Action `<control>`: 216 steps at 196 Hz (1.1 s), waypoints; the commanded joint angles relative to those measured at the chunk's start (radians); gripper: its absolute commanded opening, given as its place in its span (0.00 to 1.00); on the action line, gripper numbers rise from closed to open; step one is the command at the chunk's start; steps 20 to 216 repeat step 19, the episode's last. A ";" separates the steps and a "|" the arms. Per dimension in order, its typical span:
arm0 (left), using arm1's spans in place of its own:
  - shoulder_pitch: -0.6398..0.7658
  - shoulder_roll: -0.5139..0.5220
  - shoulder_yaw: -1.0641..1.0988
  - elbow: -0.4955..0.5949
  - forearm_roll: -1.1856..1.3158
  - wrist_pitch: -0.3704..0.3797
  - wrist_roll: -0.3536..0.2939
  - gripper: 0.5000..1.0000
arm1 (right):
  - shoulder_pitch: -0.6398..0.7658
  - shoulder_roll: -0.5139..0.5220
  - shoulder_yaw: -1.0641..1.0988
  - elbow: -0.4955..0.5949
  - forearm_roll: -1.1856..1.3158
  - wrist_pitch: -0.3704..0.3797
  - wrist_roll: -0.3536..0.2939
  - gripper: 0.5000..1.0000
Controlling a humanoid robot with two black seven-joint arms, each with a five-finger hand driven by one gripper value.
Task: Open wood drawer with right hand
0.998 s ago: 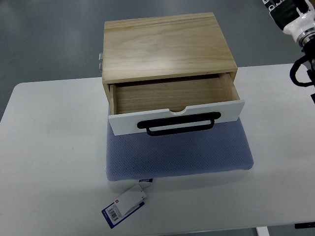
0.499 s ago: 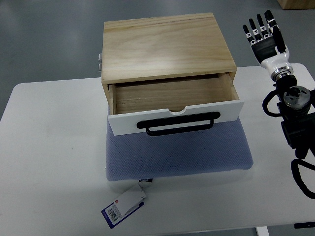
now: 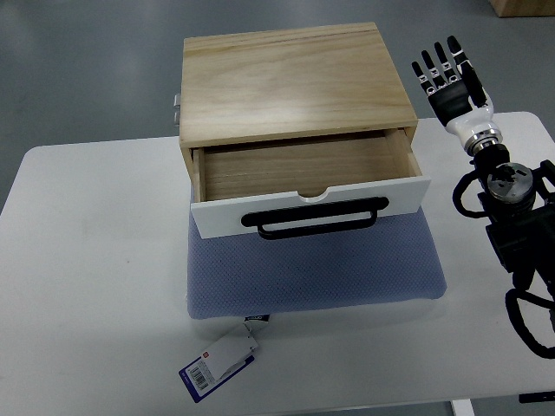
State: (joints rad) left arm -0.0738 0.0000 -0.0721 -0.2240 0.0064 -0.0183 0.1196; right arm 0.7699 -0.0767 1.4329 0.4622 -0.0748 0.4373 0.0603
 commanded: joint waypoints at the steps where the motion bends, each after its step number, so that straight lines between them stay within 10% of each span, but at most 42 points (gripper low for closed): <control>1: 0.000 0.000 0.000 0.000 0.000 0.000 0.000 1.00 | -0.001 0.000 -0.003 0.000 -0.008 -0.003 0.003 0.89; 216: 0.000 0.000 0.000 0.000 0.000 0.000 0.000 1.00 | -0.001 0.000 -0.003 -0.002 -0.008 -0.005 0.009 0.89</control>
